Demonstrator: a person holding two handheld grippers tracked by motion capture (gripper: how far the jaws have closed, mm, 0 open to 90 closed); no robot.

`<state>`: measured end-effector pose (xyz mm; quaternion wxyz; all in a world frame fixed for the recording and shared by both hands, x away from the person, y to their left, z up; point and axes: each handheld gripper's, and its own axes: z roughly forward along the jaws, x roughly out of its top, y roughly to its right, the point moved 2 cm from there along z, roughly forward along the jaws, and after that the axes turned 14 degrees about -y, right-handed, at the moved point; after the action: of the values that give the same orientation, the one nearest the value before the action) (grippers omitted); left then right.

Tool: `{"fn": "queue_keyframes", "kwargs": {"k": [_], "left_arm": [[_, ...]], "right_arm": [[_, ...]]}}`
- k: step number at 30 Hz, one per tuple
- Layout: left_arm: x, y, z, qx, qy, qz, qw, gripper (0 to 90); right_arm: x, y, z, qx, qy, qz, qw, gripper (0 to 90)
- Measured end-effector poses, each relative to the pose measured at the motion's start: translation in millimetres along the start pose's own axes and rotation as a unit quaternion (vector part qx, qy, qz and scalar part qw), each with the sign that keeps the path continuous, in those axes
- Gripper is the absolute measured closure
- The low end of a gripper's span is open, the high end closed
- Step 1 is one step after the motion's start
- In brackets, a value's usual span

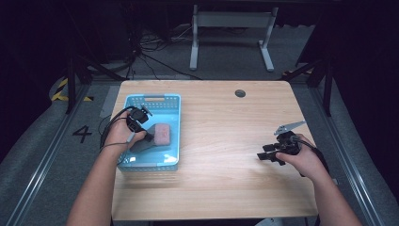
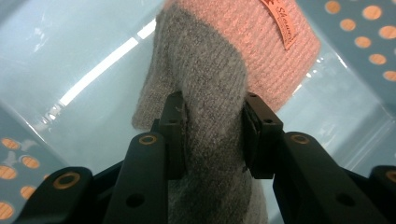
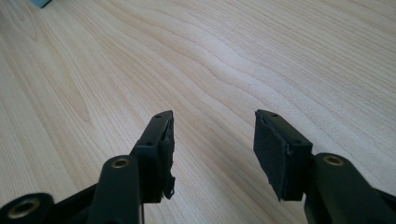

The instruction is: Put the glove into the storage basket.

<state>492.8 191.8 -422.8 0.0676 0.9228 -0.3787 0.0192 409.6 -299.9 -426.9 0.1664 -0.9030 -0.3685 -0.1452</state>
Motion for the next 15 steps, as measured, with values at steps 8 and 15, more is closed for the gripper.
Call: {"fn": "queue_keyframes", "kwargs": {"k": [8, 15], "left_arm": [[1.2, -6.0, 5.6, 0.008, 0.001, -0.003, 1.0, 54.9], [1.3, -8.7, 3.9, 0.037, 0.012, -0.003, 0.9992, 41.8]], "right_arm": [[0.5, -0.4, 0.2, -0.001, 0.003, -0.004, 1.0, 47.9], [0.2, -0.6, -0.7, -0.002, 0.005, -0.003, 1.0, 47.3]]}}
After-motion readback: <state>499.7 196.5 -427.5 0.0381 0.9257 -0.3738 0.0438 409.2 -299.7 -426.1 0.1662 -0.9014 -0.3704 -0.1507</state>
